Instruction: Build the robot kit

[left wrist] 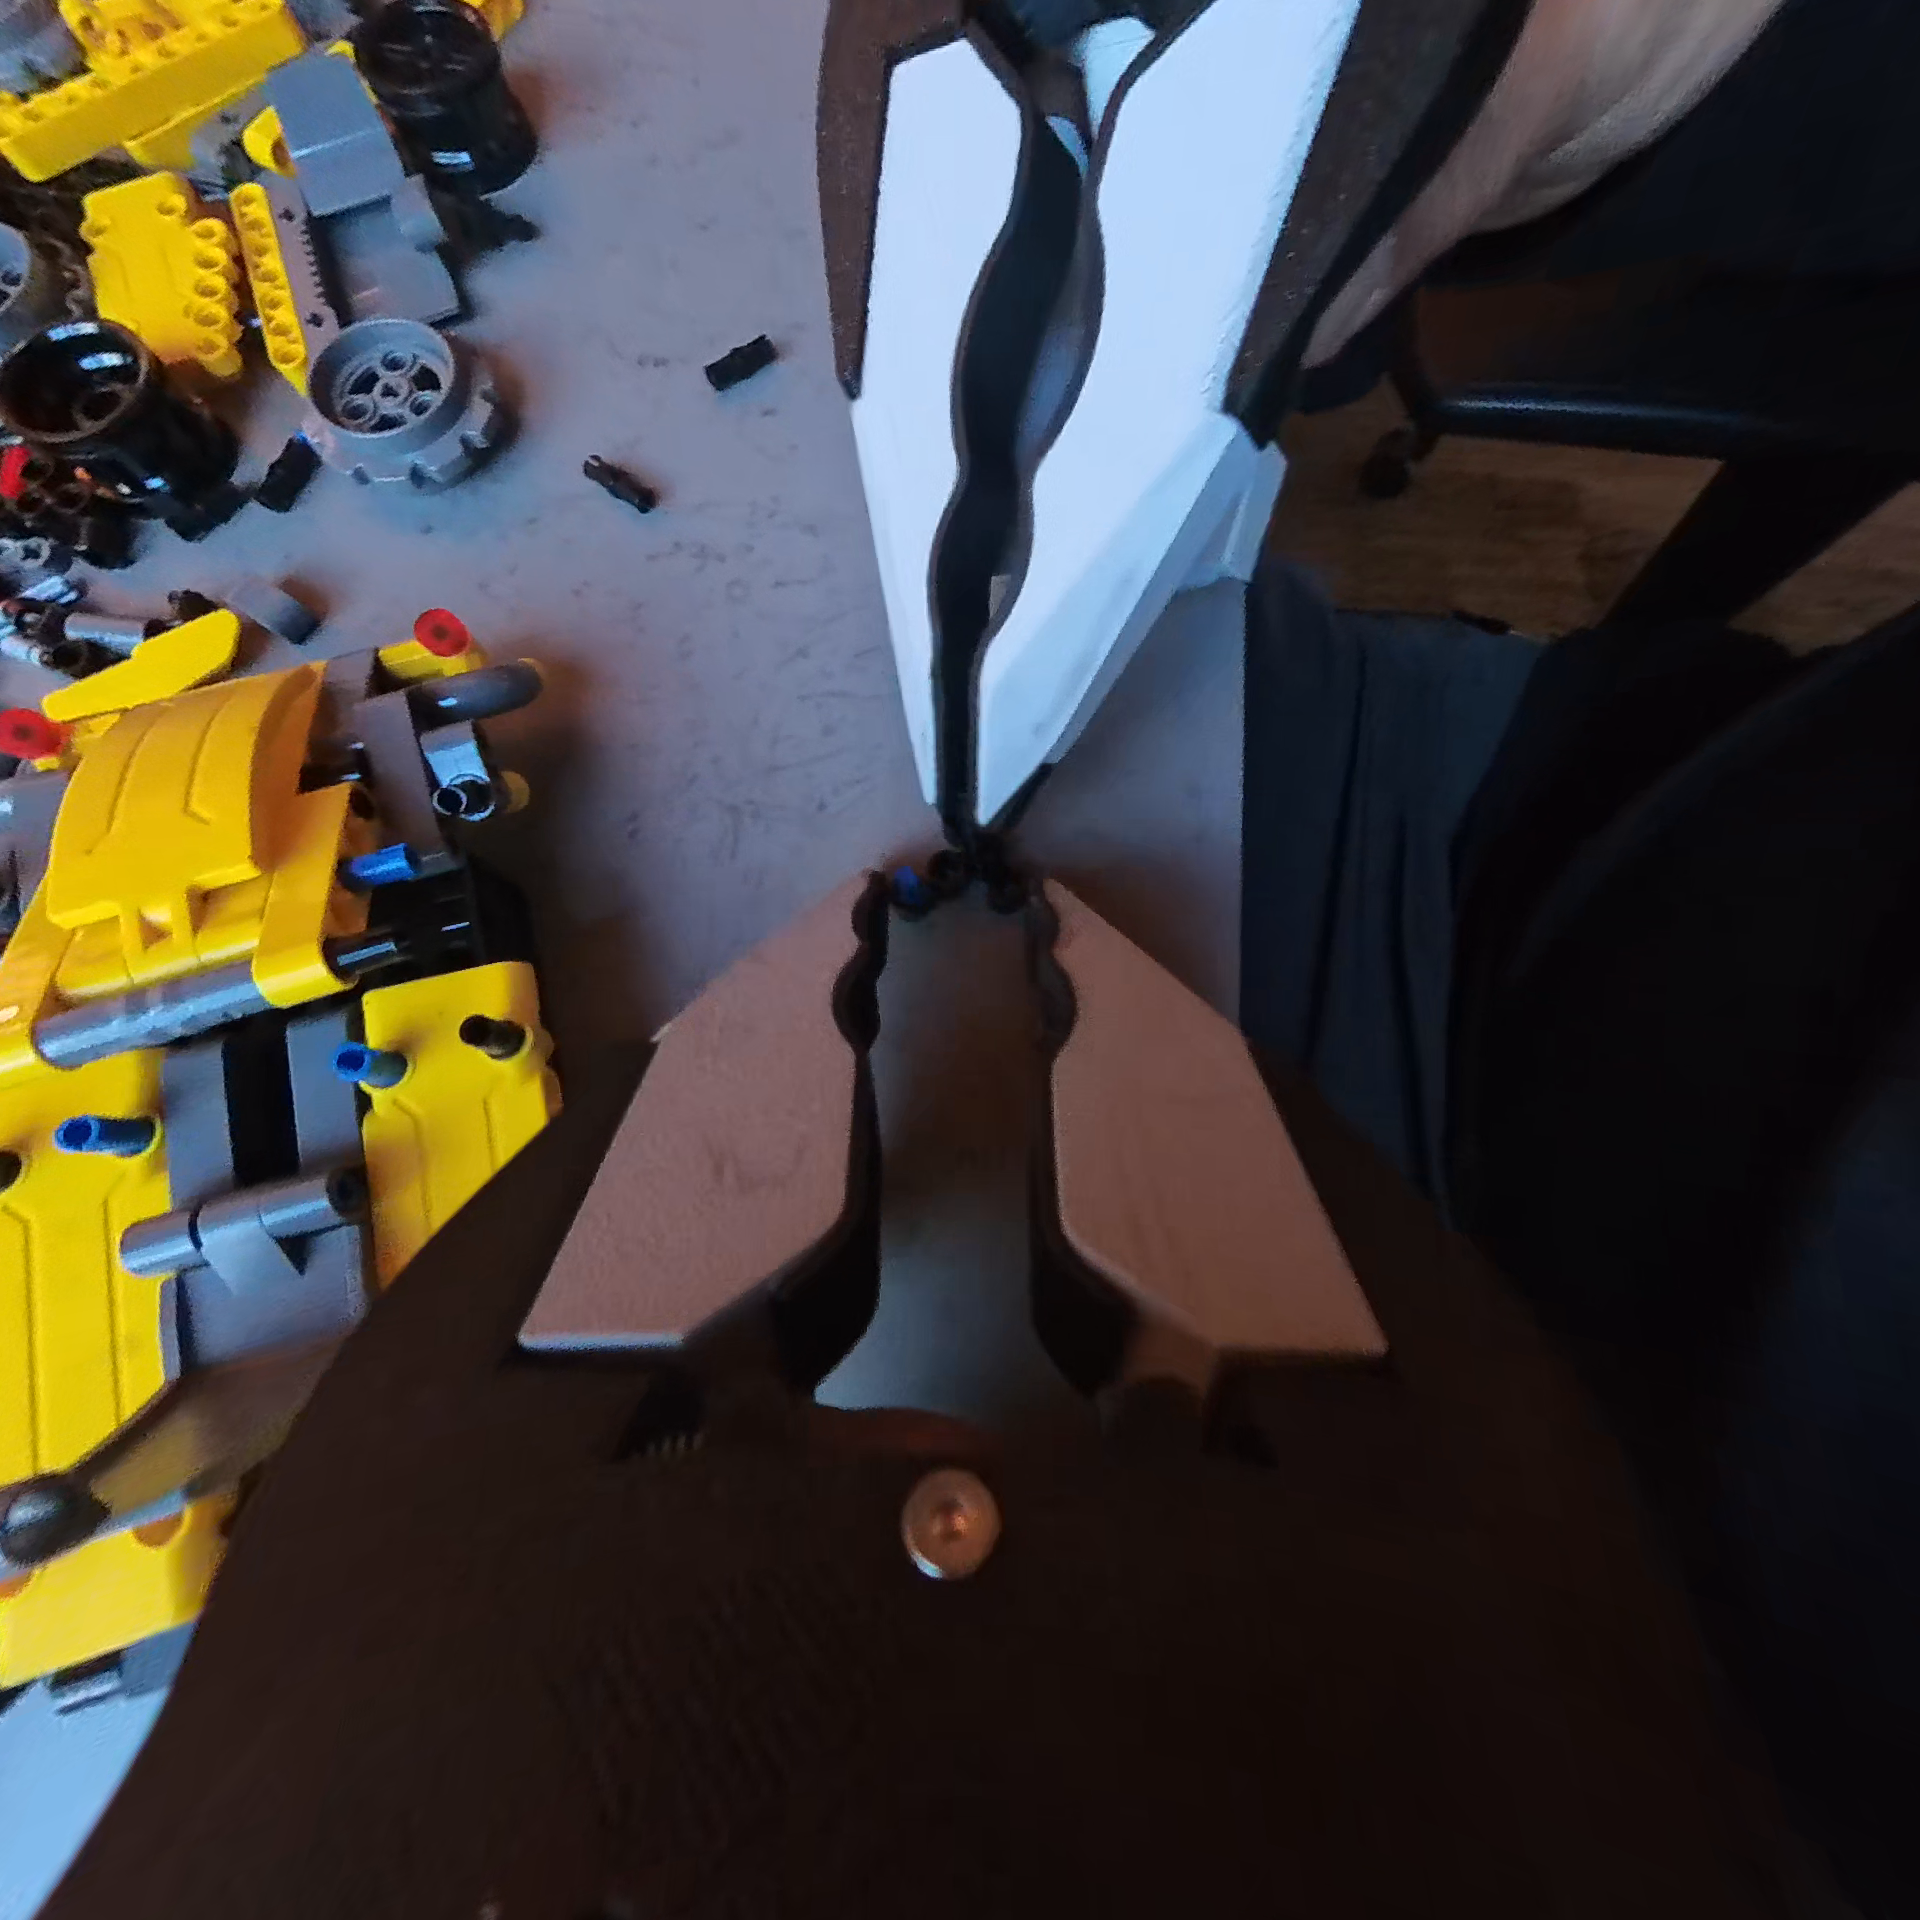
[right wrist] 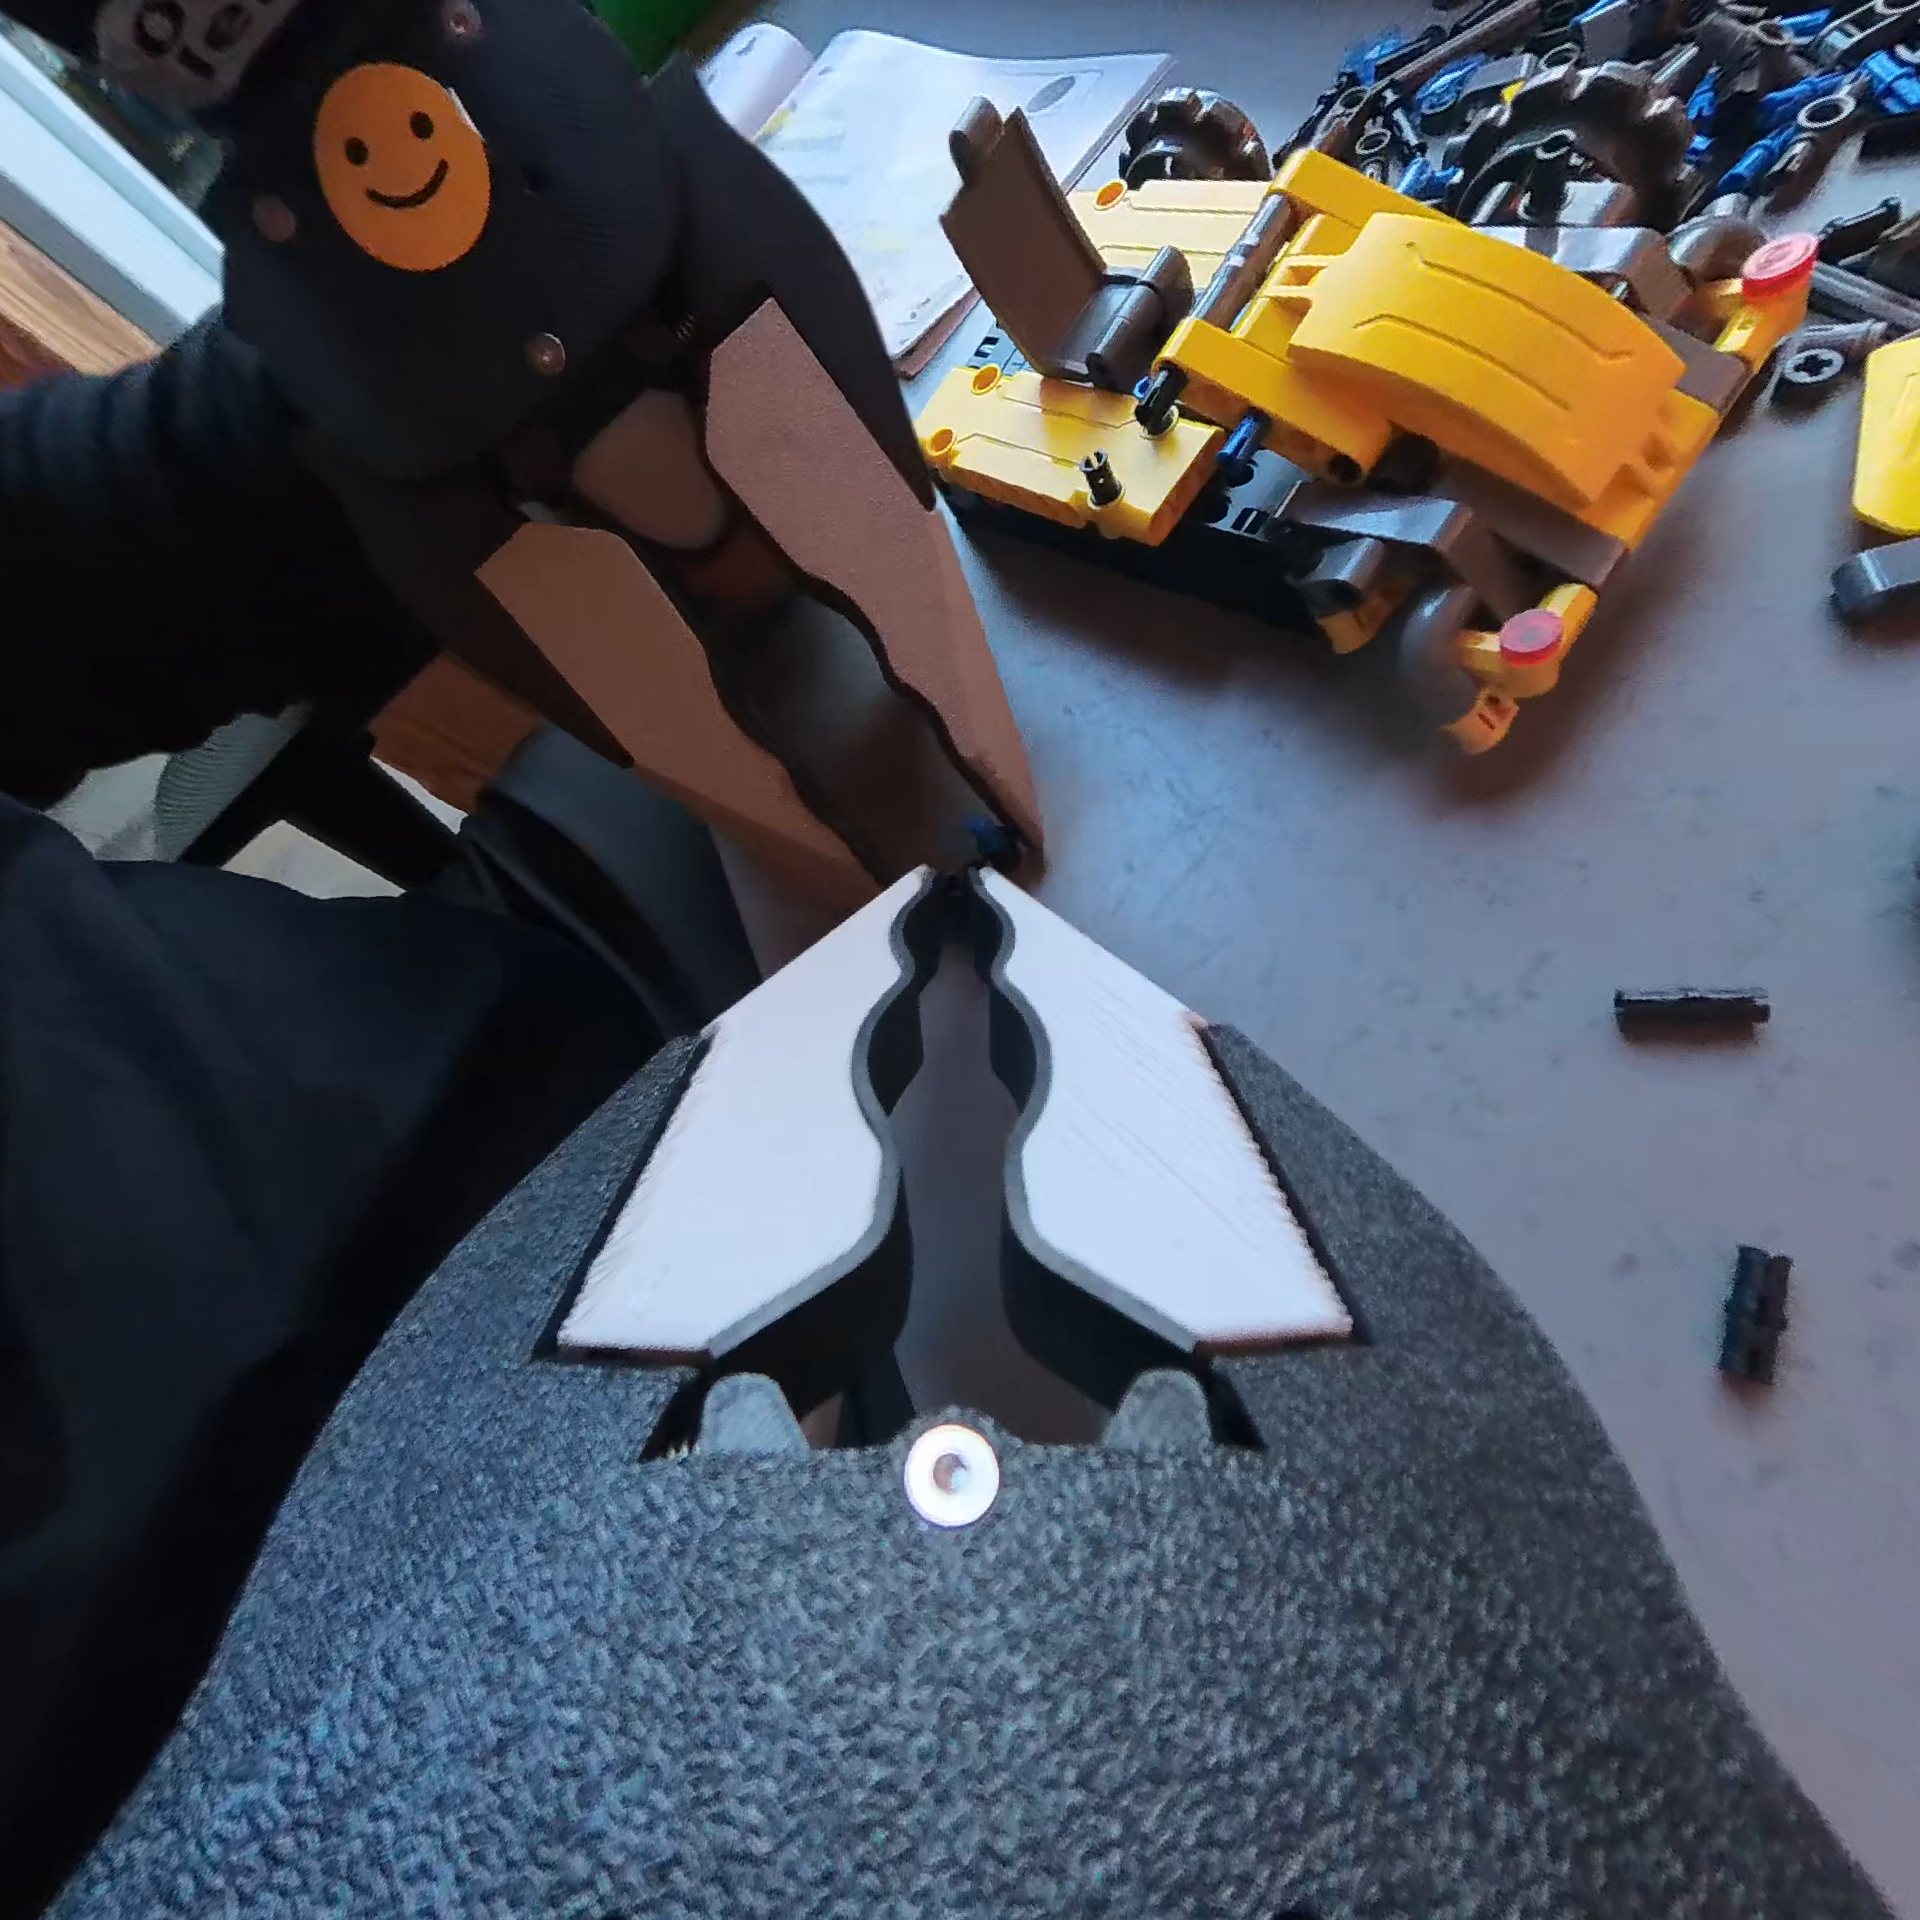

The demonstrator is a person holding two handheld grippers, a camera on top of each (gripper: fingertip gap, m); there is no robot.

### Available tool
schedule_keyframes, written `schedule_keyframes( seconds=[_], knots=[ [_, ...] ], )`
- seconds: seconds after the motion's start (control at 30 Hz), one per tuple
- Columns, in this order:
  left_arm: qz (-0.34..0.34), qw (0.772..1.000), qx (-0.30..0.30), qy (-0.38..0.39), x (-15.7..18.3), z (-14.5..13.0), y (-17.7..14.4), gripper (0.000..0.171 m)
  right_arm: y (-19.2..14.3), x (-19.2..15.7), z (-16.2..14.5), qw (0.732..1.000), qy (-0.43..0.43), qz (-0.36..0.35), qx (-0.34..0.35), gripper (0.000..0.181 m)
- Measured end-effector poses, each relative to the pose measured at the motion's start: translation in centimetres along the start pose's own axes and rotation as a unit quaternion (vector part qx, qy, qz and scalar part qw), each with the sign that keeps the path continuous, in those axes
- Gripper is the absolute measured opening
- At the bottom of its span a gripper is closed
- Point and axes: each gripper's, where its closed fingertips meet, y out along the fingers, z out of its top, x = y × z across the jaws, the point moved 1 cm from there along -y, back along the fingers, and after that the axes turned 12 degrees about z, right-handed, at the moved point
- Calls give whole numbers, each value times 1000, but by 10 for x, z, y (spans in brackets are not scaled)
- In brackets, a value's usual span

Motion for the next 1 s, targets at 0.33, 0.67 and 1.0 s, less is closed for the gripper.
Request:
schedule_keyframes(
  seconds=[0.33, 0.67, 1.0],
  knots=[
    [56, 994, -26, -94, 7, -3, -6, 35, 5, 3, 2, 999, -17, -25, -15, 4],
    [53, 996, -28, -59, 0, -18, -20, 29, 3, -2, 7, 999, -29, -21, -5, 4],
    [16, 999, -7, 51, -2, -6, -8, 20, 1, -3, 8, 998, -50, -29, -10, 4]
  ],
)
